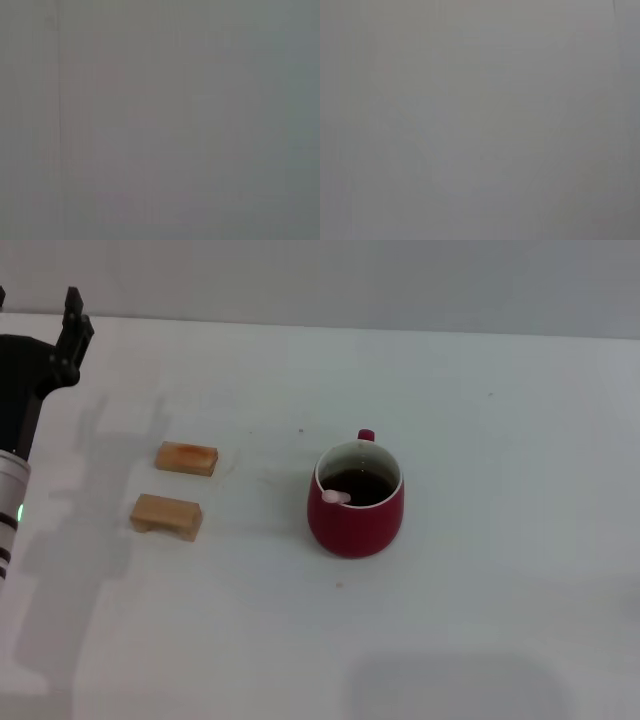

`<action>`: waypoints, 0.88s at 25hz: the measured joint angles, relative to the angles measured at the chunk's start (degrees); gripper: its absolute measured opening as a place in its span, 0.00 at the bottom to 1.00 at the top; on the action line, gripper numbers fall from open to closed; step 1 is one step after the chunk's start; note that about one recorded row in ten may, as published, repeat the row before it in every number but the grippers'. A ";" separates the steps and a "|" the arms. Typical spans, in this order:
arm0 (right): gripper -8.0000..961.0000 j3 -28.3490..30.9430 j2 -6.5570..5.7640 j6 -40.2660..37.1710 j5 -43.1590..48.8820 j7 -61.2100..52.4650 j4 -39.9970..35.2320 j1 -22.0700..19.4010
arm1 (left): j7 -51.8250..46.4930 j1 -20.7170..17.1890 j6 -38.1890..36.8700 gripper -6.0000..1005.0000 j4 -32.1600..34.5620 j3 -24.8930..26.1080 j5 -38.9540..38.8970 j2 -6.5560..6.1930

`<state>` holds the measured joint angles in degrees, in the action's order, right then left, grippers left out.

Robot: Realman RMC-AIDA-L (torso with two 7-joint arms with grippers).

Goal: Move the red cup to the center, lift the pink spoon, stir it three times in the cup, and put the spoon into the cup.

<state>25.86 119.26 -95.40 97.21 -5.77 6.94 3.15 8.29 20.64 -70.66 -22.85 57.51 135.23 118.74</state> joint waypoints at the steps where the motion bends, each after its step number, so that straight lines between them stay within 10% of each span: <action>1: 0.01 -0.04 0.00 -0.21 -0.01 0.02 -0.01 -0.03 | 0.00 0.00 0.03 0.78 0.23 -0.17 0.01 0.00; 22: 0.01 3.39 0.17 0.89 -5.85 -0.11 3.80 0.83 | -0.85 1.69 8.44 0.78 5.41 1.43 -0.58 -0.18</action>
<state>29.25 119.43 -94.51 91.36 -5.88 10.74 3.98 7.44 22.33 -62.22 -17.44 58.94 134.65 118.56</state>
